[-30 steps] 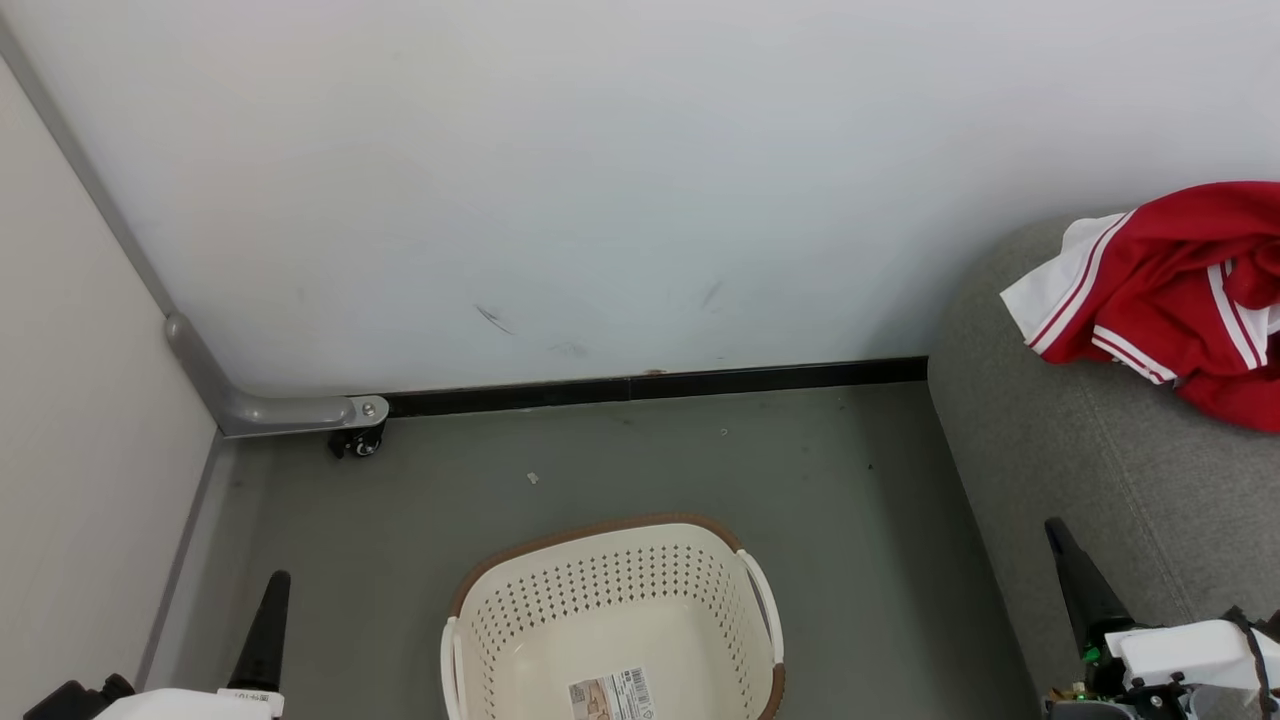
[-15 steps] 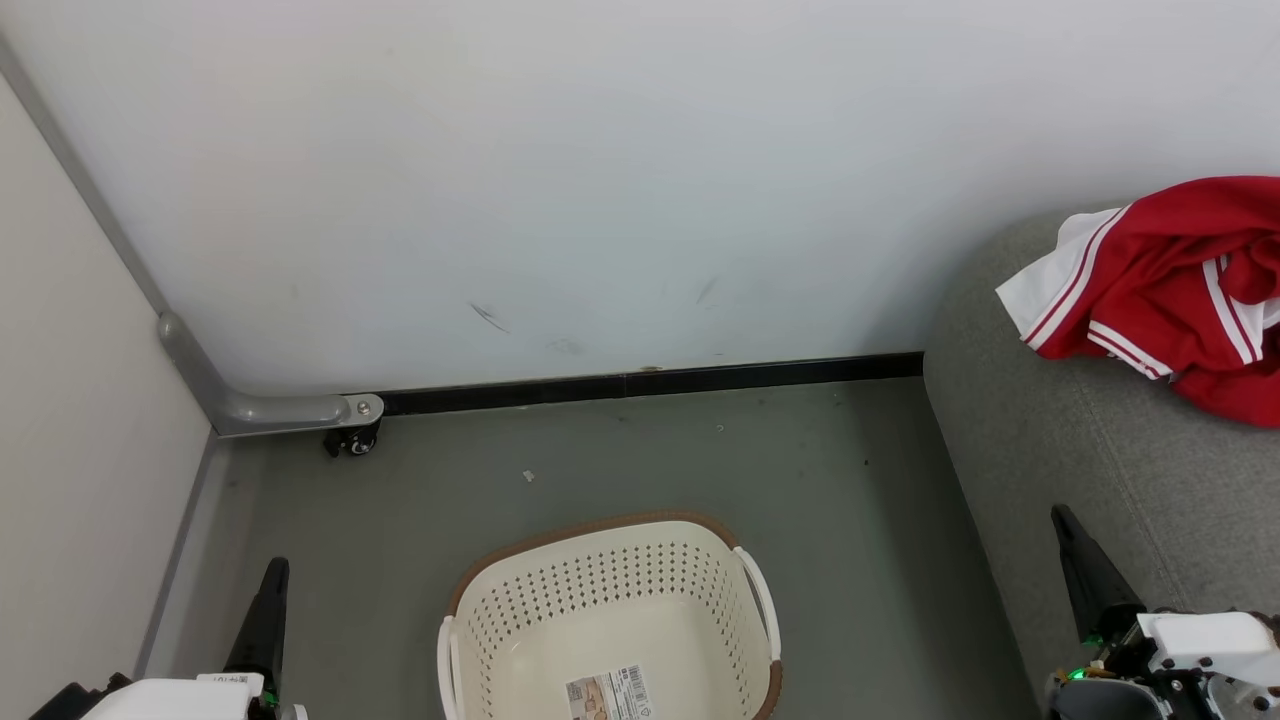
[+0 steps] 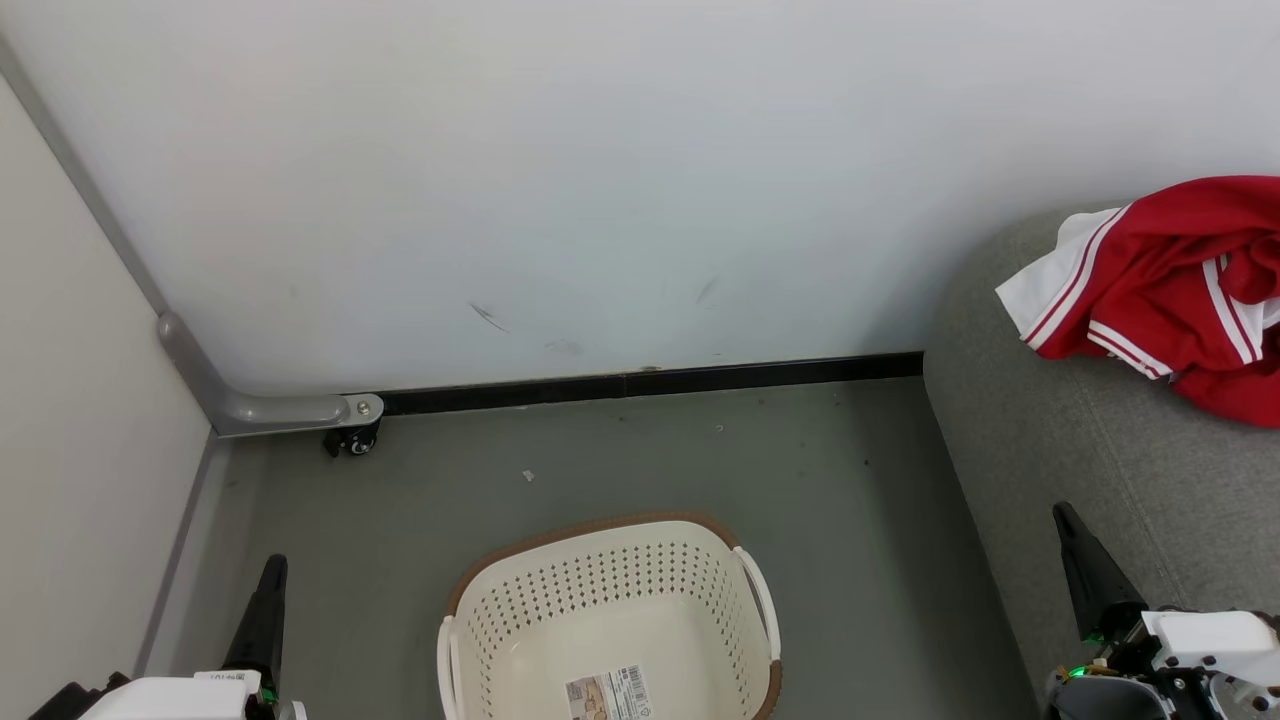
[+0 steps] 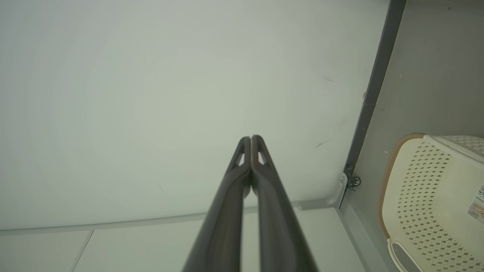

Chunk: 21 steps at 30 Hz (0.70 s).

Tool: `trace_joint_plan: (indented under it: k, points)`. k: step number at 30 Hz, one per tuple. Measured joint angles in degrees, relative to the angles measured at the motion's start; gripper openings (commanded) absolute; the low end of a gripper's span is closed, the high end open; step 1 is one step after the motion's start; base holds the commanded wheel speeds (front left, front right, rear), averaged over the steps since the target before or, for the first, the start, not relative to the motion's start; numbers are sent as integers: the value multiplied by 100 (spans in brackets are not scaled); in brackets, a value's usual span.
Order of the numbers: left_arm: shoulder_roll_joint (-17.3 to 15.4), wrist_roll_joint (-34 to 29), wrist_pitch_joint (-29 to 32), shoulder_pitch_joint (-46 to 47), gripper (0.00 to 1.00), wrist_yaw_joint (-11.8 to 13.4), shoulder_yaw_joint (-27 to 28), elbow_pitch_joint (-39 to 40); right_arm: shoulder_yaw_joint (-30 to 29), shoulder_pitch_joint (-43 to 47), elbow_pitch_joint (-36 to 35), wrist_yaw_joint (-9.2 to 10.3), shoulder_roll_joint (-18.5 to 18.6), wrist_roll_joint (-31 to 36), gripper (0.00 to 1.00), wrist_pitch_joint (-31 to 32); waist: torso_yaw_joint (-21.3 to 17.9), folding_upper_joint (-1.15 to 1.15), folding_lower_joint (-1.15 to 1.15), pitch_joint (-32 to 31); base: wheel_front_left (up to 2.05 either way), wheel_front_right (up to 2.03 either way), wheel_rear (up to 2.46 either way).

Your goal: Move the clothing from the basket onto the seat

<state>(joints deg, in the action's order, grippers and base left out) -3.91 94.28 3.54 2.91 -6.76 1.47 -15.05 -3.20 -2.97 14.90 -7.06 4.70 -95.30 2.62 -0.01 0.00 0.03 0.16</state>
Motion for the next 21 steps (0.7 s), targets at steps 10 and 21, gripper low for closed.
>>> trace_joint_plan:
  k: [10, 21]
  points:
    - [0, 0, 0, 1, 0, -1, 5, -23, -8, 0, 7, 0, 0, 1, 0, 3, 0, 0, 0, 0, 0, 0, 0]
    - [2, 0, 43, 4, 0, -1, 10, -46, -18, -1, 13, 0, -1, 1, 0, 15, 0, 0, -1, 0, 0, 0, 0]
